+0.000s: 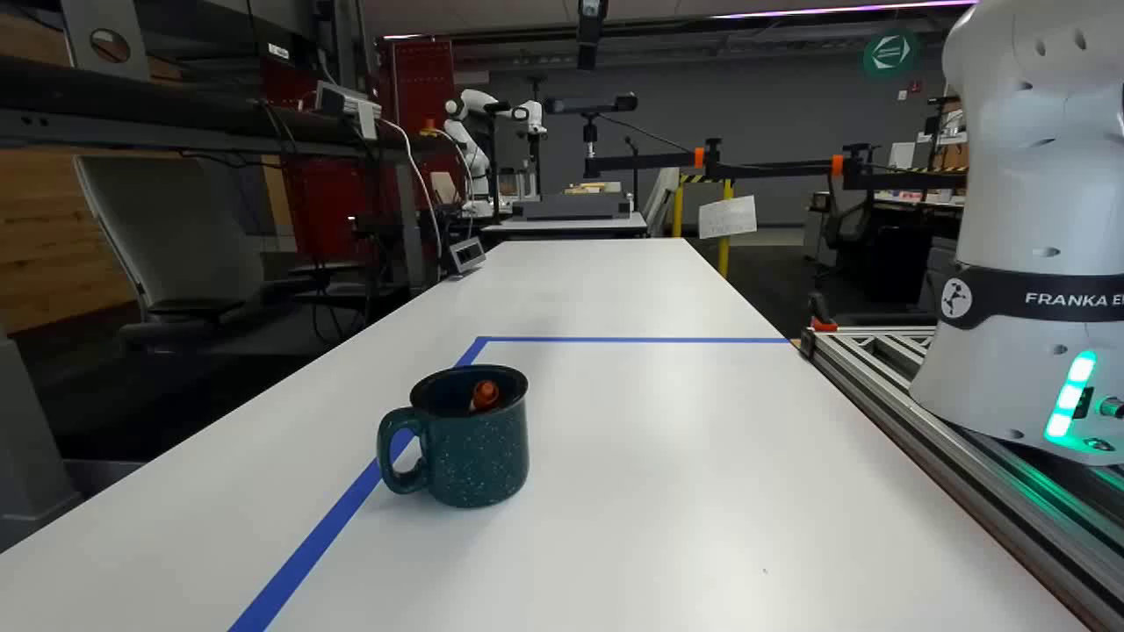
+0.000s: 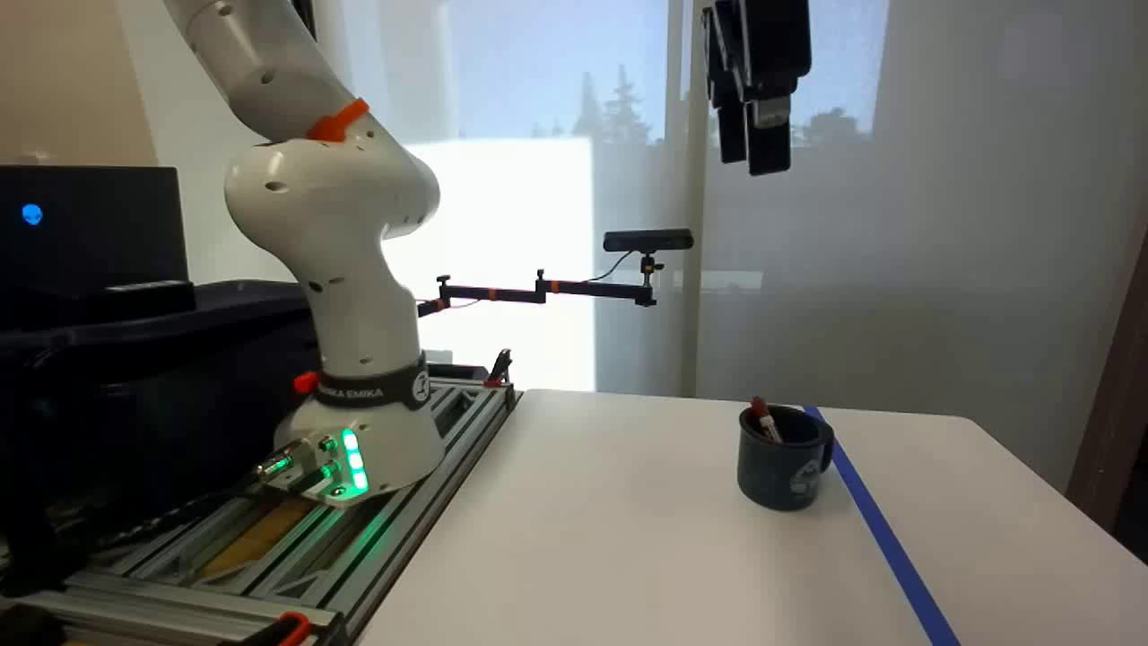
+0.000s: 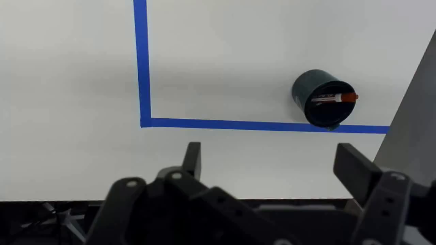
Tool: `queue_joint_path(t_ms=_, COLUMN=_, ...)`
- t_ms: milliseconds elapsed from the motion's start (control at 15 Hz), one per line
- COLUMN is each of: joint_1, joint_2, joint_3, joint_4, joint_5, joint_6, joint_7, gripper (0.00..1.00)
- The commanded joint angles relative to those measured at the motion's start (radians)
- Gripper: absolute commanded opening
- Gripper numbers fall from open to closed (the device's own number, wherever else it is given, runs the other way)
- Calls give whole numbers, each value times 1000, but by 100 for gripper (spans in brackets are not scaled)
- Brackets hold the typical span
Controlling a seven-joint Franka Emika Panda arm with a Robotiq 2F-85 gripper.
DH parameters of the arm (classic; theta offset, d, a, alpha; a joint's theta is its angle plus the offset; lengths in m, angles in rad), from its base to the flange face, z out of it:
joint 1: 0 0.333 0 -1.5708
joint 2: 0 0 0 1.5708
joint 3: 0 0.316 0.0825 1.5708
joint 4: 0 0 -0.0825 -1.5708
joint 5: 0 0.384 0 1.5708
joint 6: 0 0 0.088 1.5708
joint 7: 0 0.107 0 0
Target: Put the marker on the table
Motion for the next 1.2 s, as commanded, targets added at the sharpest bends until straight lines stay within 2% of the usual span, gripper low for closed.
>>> queue_joint_path(t_ms=0, joint_1=-18, joint_2=4, joint_3=15, joint_4=3, joint_5=10, joint_6=-3, joint_7=-8, gripper=100)
queue_joint_path(t_ms=467, joint_1=-16, joint_2=7, joint_3=17, joint_4=2, joint_5=8, joint_6=3, joint_7=-8, gripper=100)
queue_joint_path(t_ms=600, joint_1=-24, joint_2=26, joint_3=32, joint_4=-15, joint_5=6, joint_6=25, joint_7=35, gripper=100)
queue_joint_path(t_ms=800, joint_1=-41, joint_2=81, joint_3=62, joint_4=-25, joint_5=19, joint_6=0, joint_7=146, gripper=100)
queue_joint_path(t_ms=1133, joint_1=-44, joint_2=204, joint_3=110, joint_4=-9, joint_5=106, joint_6=-55, joint_7=365, gripper=100)
